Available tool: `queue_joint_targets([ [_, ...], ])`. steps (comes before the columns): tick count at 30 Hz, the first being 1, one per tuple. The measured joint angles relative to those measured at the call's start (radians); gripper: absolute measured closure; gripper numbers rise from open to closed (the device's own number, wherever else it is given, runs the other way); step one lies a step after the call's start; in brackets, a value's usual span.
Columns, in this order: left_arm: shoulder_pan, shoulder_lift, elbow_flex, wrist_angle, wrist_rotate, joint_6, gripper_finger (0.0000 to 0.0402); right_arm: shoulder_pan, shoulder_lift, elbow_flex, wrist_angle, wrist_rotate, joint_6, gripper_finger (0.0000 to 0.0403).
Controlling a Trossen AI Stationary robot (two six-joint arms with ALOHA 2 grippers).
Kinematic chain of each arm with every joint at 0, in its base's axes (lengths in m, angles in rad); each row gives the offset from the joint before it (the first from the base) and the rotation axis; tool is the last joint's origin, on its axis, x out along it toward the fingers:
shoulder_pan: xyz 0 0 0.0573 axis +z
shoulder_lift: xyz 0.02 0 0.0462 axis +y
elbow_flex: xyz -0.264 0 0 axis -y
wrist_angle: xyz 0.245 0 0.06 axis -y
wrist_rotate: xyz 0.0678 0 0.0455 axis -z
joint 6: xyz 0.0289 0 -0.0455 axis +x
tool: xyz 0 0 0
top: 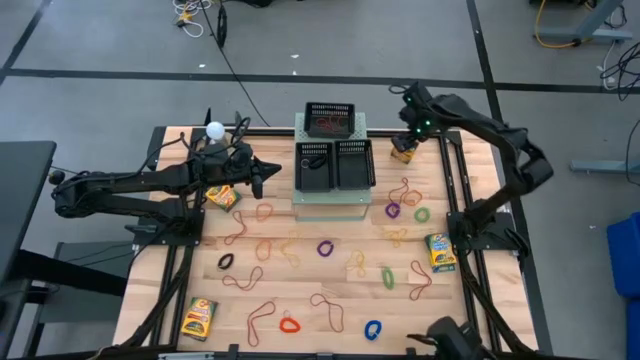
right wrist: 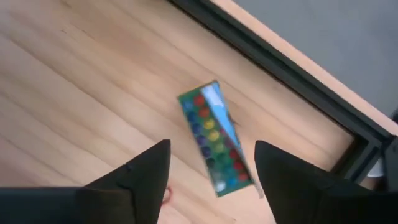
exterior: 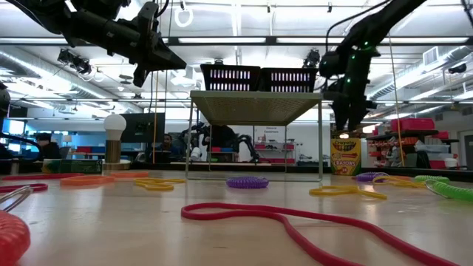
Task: Pick & Place Office Desk Supplies
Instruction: Put the yellow crayon box into the bottom right black bin
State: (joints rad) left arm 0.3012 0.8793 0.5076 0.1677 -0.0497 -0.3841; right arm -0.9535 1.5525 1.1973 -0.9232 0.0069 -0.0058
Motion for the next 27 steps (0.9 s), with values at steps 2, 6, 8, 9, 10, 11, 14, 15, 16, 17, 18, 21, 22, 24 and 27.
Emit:
queue_joint_targets([
  [2,0.0,0.0,0.0,0.0,-0.001,0.018,0.0394,0.0,0.023,0.005,-0.011,0.01,-0.015,0.0159],
  [6,0.0,0.0,0.0,0.0,-0.001,0.033,0.0394,0.0,0.052,0.006,-0.03,0.01,-0.036,0.0172],
  [8,0.0,0.0,0.0,0.0,-0.001,0.03,0.0394,0.0,0.059,0.006,-0.031,0.01,-0.037,0.0184],
  [9,0.0,0.0,0.0,0.0,-0.001,0.03,0.0394,0.0,0.062,0.006,-0.029,0.01,-0.037,0.0191],
  [10,0.0,0.0,0.0,0.0,-0.001,0.032,0.0394,0.0,0.064,0.006,-0.027,0.01,-0.037,0.0199],
  [11,0.0,0.0,0.0,0.0,-0.001,0.033,0.0394,0.0,0.064,0.006,-0.027,0.01,-0.037,0.0208],
  [14,0.0,0.0,0.0,0.0,-0.001,0.034,0.0394,0.0,0.064,0.006,-0.027,0.01,-0.037,0.0234],
  [15,0.0,0.0,0.0,0.0,-0.001,0.034,0.0394,0.0,0.064,0.006,-0.028,0.011,-0.037,0.0241],
  [16,0.0,0.0,0.0,0.0,-0.001,0.034,0.0394,0.0,0.064,0.006,-0.027,0.016,-0.036,0.0247],
  [17,0.0,0.0,0.0,0.0,-0.001,0.034,0.0394,0.0,0.064,0.006,-0.025,0.019,-0.037,0.0251],
  [18,0.0,0.0,0.0,0.0,-0.001,0.035,0.0394,0.0,0.064,0.006,-0.024,0.019,-0.037,0.0252],
  [21,0.0,0.0,0.0,0.0,-0.001,0.037,0.0394,0.0,0.064,0.006,-0.024,0.019,-0.044,0.0248],
  [22,0.0,0.0,0.0,0.0,-0.001,0.037,0.0394,0.0,0.064,0.006,-0.024,0.019,-0.044,0.0244],
  [24,0.0,0.0,0.0,0.0,-0.002,0.037,0.0394,0.0,0.064,0.006,-0.024,0.02,-0.044,0.0232],
  [27,0.0,0.0,0.0,0.0,-0.002,0.037,0.0394,0.0,0.064,0.006,-0.023,0.024,-0.036,0.0213],
])
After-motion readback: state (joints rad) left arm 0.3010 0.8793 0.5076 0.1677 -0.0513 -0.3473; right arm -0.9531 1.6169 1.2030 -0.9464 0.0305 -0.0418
